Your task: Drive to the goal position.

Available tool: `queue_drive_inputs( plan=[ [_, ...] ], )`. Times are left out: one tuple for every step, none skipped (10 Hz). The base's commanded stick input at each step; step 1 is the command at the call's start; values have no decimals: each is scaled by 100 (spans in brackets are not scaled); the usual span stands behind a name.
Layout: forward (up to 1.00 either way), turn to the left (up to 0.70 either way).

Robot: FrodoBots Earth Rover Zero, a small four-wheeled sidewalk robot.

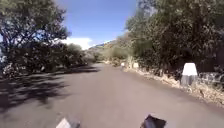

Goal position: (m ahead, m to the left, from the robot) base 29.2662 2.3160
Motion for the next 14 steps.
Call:
queue_drive_inputs(
  plan=[
    [50,0],
    [50,0],
    [50,0],
    [50,0],
    [50,0],
    [50,0],
    [50,0],
    [50,0],
    [50,0],
    [50,0],
    [50,0],
    [50,0],
    [50,0],
    [50,0]
  ],
)
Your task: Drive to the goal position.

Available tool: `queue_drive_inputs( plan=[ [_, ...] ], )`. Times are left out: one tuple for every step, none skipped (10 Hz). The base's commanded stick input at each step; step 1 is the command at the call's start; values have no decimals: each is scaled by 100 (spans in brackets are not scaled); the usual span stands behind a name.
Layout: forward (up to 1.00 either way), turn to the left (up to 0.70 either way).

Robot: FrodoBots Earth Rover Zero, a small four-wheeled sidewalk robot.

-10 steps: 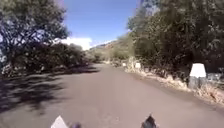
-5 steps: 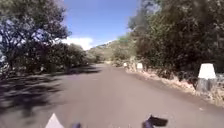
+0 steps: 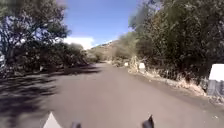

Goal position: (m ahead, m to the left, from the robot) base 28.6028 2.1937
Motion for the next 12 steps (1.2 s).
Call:
queue_drive_inputs(
  plan=[
    [50,0],
    [50,0],
    [50,0],
    [50,0],
    [50,0],
    [50,0],
    [50,0],
    [50,0],
    [50,0],
    [50,0],
    [50,0],
    [50,0]
  ],
)
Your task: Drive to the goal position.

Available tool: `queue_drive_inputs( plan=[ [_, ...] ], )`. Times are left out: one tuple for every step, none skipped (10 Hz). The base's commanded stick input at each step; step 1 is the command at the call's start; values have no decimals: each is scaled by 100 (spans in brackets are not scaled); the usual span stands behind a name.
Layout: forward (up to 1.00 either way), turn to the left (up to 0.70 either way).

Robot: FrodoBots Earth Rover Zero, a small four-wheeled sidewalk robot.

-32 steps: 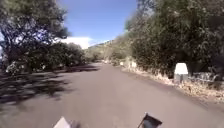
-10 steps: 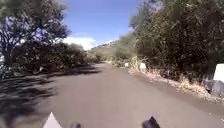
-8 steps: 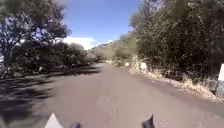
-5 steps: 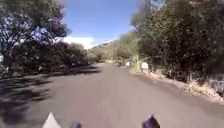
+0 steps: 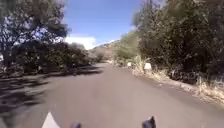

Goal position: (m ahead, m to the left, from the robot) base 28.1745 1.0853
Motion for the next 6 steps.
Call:
queue_drive_inputs(
  plan=[
    [50,0],
    [50,0],
    [50,0],
    [50,0],
    [50,0],
    [50,0]
  ],
)
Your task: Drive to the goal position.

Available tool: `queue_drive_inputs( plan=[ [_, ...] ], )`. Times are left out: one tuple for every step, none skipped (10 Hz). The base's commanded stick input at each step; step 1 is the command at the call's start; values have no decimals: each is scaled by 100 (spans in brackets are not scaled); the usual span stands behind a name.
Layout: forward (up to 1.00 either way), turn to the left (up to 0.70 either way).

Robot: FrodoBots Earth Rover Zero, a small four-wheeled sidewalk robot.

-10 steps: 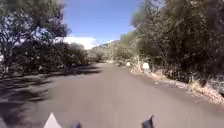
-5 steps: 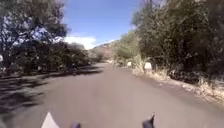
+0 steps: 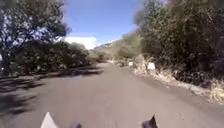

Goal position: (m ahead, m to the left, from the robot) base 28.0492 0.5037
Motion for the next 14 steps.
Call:
queue_drive_inputs(
  plan=[
    [50,0],
    [50,0],
    [50,0],
    [50,0],
    [50,0],
    [50,0],
    [50,0],
    [50,0],
    [50,0],
    [50,0],
    [50,0],
    [50,0],
    [50,0],
    [50,0]
  ],
)
